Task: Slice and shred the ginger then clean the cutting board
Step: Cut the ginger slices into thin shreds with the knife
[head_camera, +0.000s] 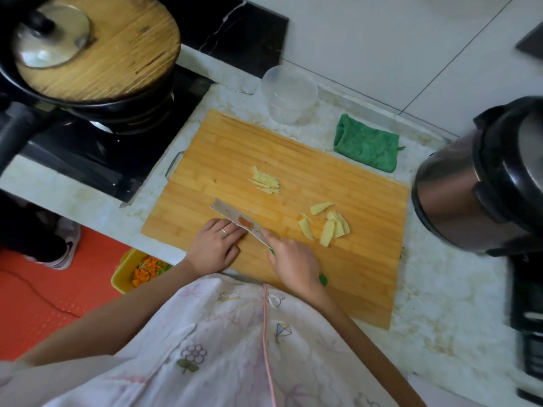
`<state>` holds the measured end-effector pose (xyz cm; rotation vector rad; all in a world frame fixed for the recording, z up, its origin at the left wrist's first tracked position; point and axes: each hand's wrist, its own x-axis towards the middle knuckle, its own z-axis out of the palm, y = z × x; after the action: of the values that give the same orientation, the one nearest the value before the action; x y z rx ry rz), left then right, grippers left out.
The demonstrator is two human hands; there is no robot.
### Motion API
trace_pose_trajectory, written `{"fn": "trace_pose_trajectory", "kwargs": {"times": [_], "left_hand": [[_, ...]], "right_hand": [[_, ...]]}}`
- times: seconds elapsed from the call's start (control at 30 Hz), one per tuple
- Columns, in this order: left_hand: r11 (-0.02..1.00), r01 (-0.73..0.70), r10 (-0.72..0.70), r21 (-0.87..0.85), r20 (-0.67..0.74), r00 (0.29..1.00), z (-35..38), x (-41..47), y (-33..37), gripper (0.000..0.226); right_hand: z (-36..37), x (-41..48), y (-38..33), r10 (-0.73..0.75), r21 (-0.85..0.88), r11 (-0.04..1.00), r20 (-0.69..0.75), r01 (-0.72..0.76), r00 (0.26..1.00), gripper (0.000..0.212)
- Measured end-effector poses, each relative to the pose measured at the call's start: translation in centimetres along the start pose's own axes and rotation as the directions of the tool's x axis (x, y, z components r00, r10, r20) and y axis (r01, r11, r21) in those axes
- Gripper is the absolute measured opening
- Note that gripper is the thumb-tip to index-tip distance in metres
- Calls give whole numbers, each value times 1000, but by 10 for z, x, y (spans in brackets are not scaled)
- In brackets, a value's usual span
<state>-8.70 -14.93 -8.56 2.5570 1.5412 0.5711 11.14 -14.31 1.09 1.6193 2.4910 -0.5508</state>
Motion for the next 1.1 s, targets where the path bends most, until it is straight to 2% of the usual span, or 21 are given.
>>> {"fn": "trace_pose_trajectory", "kwargs": {"times": [0.33, 0.53, 1.1], "left_hand": [[1000, 13, -13, 27, 7, 1000, 0, 0, 1, 38], [1000, -11, 10, -25, -36, 999, -1, 1, 0, 37], [1000, 1, -1, 8, -65, 998, 4, -2, -1, 32]], "right_hand": [[-2, -9, 4, 25, -24, 999, 26, -25, 999, 38], [0, 3, 8, 26, -9, 1000, 26, -26, 999, 47], [7, -8, 16, -19, -10, 1000, 45, 19, 999, 44]]}}
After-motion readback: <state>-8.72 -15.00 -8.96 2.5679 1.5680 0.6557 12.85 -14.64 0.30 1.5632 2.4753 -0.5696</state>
